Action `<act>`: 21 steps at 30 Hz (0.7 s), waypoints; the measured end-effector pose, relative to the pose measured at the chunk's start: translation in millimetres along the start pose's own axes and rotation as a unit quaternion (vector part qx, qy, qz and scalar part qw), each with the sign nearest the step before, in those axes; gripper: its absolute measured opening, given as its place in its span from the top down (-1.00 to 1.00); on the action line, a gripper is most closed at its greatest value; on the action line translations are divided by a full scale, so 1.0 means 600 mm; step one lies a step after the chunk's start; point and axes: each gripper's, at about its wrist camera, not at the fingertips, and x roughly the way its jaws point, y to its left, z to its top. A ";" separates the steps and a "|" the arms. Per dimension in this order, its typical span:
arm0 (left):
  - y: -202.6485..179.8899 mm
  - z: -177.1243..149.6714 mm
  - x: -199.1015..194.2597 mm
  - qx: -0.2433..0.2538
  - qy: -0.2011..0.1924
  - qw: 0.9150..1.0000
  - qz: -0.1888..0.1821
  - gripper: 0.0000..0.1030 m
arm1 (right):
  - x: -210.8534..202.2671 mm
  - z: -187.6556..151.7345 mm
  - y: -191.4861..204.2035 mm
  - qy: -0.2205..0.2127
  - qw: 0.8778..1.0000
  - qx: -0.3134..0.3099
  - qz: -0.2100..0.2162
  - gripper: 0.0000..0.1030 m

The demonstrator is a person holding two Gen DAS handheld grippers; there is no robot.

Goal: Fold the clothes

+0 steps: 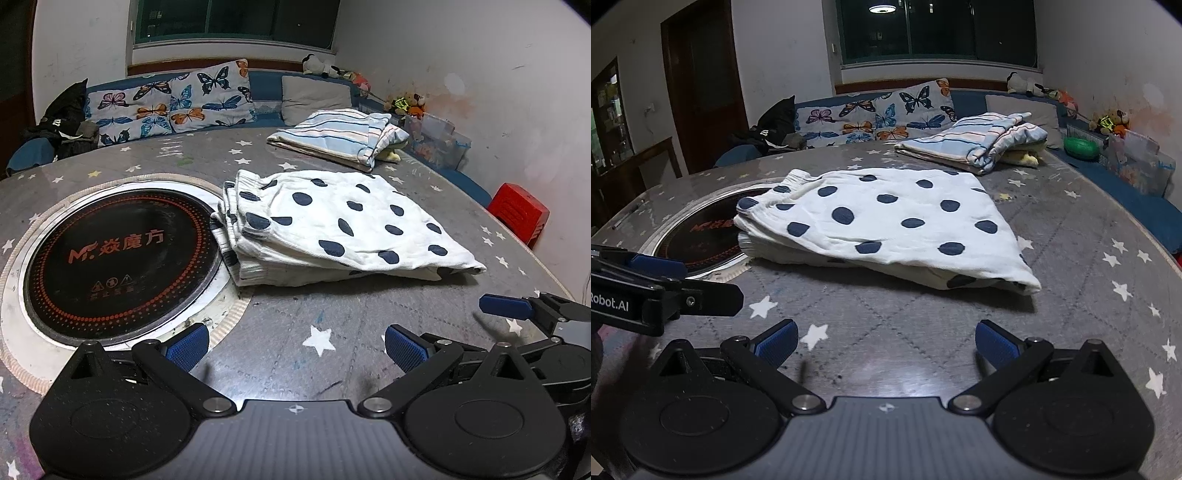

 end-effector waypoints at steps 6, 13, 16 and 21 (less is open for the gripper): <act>0.002 -0.005 -0.010 0.002 -0.005 1.000 -0.003 -1.00 | -0.006 0.000 0.013 -0.003 1.000 -0.001 0.000 -1.00; 0.005 -0.011 -0.023 0.002 -0.011 1.000 -0.008 -1.00 | -0.019 -0.003 0.026 -0.009 1.000 0.004 0.004 -1.00; 0.006 -0.014 -0.028 0.001 -0.014 1.000 -0.010 -1.00 | -0.024 -0.004 0.032 -0.011 1.000 0.004 0.005 -1.00; 0.008 -0.019 -0.038 0.001 -0.018 1.000 -0.014 -1.00 | -0.029 -0.008 0.042 -0.014 1.000 0.006 0.004 -1.00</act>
